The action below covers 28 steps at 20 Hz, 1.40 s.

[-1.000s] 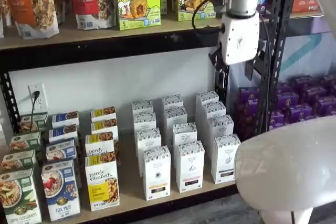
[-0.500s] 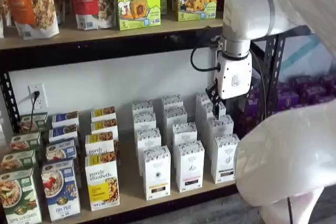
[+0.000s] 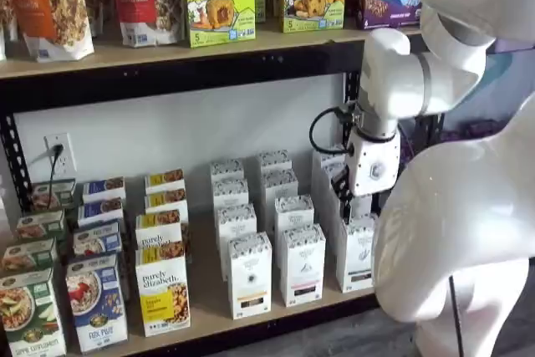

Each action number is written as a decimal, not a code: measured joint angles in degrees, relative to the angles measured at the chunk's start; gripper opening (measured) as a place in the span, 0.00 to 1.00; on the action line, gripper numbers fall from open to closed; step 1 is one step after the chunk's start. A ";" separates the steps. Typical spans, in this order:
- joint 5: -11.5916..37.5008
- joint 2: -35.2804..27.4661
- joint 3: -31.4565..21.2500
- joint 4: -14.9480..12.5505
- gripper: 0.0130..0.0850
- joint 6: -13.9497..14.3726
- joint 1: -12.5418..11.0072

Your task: Pick up the white box with a green strip in the middle, on the bottom shelf, the sixth box from the left

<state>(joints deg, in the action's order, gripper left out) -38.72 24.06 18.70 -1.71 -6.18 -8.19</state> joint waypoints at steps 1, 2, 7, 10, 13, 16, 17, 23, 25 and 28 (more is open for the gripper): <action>1.56 -1.36 -0.18 -0.37 1.00 0.08 -0.23; 3.44 -2.87 -0.39 -0.65 1.00 0.09 -0.47; 14.67 -10.97 -0.96 -0.65 1.00 -0.48 -1.17; 18.00 -17.19 1.16 -1.73 1.00 0.35 -1.31; 20.76 -23.10 3.91 0.27 1.00 -1.27 -0.98; 23.56 -28.16 6.56 0.36 1.00 -1.08 -0.72; 24.24 -29.35 7.28 -0.28 1.00 -0.52 -0.75; 27.12 -37.05 12.41 -3.00 1.00 1.90 -1.00; 26.75 -40.32 15.26 -4.90 1.00 3.42 -1.31; 26.89 -45.70 19.82 -5.43 1.00 3.40 -1.84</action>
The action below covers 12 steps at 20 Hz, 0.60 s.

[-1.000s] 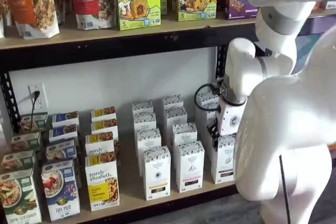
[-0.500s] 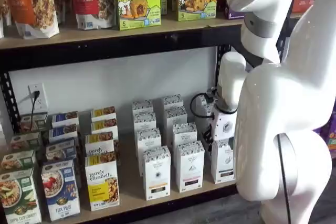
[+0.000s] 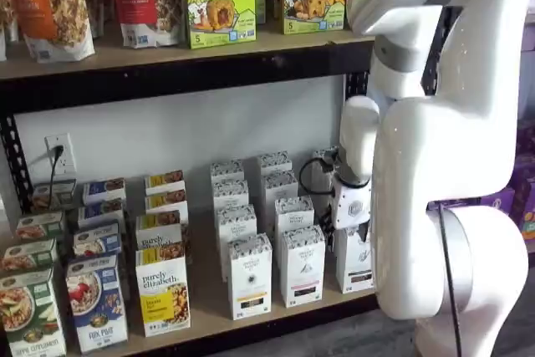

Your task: Pick up the white box with a green strip in the middle, on the bottom shelf, the sixth box from the left

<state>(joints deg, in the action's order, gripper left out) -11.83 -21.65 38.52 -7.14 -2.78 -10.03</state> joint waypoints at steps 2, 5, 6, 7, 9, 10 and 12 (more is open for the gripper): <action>-0.10 -2.86 2.65 -2.81 1.00 1.99 -0.77; 0.21 -6.70 6.29 -2.23 1.00 0.19 -1.96; 0.49 -7.89 7.45 -1.92 1.00 -0.60 -2.49; 0.85 -9.07 8.61 -1.65 1.00 -1.40 -3.06; 1.76 -10.66 10.15 0.46 1.00 -4.11 -3.70; 1.91 -11.50 11.16 0.98 1.00 -5.00 -4.08; 1.70 -12.85 12.89 1.66 1.00 -6.22 -4.64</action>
<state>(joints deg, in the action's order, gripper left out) -10.12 -34.50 51.41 -5.49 -9.00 -14.67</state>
